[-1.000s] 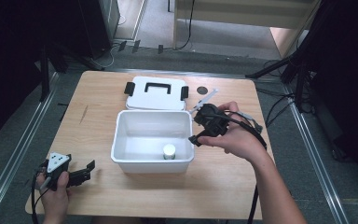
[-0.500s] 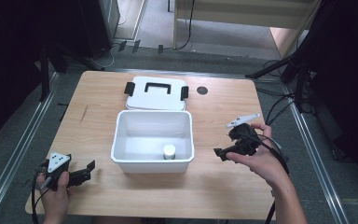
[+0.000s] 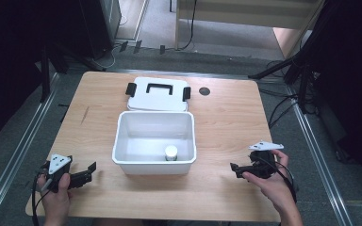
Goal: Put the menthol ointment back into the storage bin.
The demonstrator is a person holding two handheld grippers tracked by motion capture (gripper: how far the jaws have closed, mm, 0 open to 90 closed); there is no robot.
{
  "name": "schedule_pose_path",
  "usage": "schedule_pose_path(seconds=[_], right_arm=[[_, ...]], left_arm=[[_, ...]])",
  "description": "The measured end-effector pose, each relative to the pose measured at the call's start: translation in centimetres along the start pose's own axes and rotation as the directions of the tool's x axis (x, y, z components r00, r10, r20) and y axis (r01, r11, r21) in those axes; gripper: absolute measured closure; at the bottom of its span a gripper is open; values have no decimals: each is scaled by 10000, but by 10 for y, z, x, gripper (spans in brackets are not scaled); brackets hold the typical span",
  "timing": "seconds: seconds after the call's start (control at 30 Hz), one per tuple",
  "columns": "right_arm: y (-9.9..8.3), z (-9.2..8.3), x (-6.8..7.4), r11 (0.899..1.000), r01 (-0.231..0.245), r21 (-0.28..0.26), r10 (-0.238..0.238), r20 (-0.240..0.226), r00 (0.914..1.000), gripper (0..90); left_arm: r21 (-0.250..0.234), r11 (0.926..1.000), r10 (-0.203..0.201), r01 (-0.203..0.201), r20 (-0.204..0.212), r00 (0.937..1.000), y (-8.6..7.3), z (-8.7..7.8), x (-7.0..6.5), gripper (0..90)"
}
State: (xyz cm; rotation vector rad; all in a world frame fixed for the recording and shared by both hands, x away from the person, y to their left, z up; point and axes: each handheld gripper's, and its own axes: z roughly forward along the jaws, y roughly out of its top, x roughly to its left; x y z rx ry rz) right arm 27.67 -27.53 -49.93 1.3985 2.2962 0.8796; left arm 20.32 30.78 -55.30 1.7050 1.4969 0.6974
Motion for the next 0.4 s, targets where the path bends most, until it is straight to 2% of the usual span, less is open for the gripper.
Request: schedule_pose_path(seconds=[0.03, 0.1, 0.2, 0.3, 0.33, 0.4], right_arm=[[-11, -2, -7, 9989, -312, -339, 314, 62, 9995, 24], [-15, -2, -10, 9981, -419, -455, 423, 78, 9991, 24], [-32, -5, -20, 9925, -938, -785, 942, 13, 9956, 24], [-48, -7, -28, 9819, -1467, -1196, 1473, -39, 9891, 29], [-54, -8, -30, 9747, -1764, -1370, 1762, -136, 9843, 37], [-59, -10, -32, 9676, -2014, -1524, 2016, -143, 9794, 53]], left_arm=[[0, 10000, 15, -15, -8, 10000, 0, 0, 0, 75], [5, 10000, 29, -29, -16, 10000, 0, 0, 0, 75], [-8, 10000, 47, -47, -31, 10000, 0, 0, 0, 75], [-6, 10000, 57, -57, -60, 10000, 0, 0, -1, 75], [-37, 10000, 57, -57, -86, 9999, 0, 0, -1, 75], [-30, 10000, 67, -68, -108, 9999, 0, 0, -1, 75]])
